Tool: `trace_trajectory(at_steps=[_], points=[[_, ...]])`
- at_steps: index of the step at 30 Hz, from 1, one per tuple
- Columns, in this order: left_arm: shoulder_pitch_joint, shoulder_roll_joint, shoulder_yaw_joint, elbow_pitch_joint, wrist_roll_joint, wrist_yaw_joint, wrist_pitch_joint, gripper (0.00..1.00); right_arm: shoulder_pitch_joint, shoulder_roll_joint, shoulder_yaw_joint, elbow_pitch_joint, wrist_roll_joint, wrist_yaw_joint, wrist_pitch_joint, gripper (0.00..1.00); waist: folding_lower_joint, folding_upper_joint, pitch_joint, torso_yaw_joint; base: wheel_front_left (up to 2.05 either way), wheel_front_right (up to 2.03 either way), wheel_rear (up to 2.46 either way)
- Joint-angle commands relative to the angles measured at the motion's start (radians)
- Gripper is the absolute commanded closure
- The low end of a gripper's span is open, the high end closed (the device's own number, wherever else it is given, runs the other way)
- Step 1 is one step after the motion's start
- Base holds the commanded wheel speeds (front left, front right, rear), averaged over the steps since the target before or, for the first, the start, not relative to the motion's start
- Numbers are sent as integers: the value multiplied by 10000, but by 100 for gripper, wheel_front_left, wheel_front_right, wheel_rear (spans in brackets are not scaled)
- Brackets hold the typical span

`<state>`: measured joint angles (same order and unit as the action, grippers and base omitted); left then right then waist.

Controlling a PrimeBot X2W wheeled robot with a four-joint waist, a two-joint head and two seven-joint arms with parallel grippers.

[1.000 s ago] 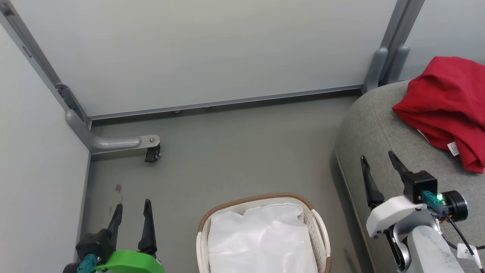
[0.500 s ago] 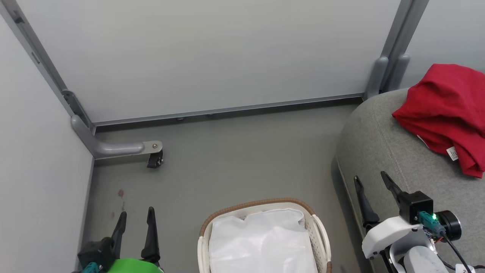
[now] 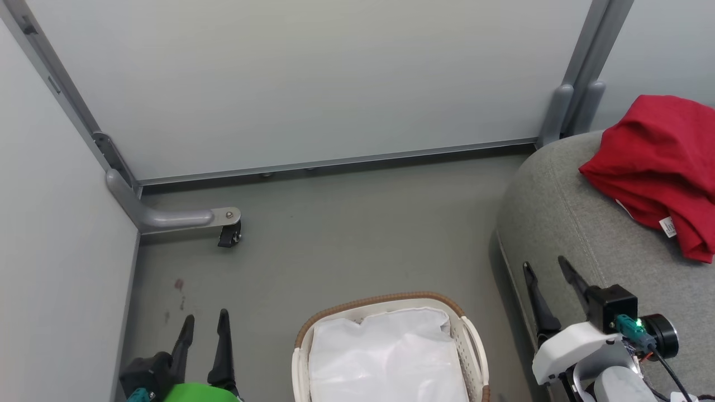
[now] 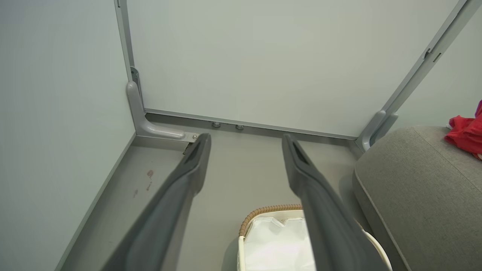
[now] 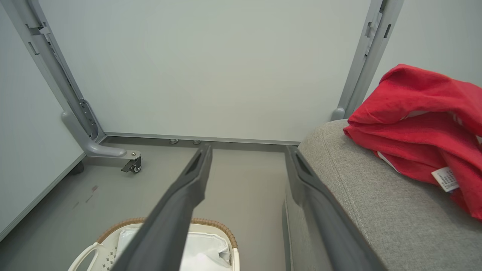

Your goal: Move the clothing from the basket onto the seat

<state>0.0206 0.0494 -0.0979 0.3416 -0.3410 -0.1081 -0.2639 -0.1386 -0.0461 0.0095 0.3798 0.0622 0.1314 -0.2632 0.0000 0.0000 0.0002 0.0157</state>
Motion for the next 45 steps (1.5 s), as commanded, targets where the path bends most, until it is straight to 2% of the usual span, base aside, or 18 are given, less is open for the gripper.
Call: trace_trajectory(at_steps=[1, 24, 45], points=[[11, -6, -8, 67, 0, 0, 0, 100, 34, 15, 2, 61, 0, 0, 2, 100, 0, 0, 0, 1, 0, 0, 0], [-388, -3, 590, -156, -3516, -66, 1049, 100, 129, 9, -356, -273, 4289, -2, 1056, 100, 0, 0, 5, -27, 0, 0, 0], [-685, 5, 1037, -407, -6155, -119, 1839, 100, 178, -16, -609, -606, 7510, -5, 1839, 100, 0, 0, 10, -53, 0, 0, 0]])
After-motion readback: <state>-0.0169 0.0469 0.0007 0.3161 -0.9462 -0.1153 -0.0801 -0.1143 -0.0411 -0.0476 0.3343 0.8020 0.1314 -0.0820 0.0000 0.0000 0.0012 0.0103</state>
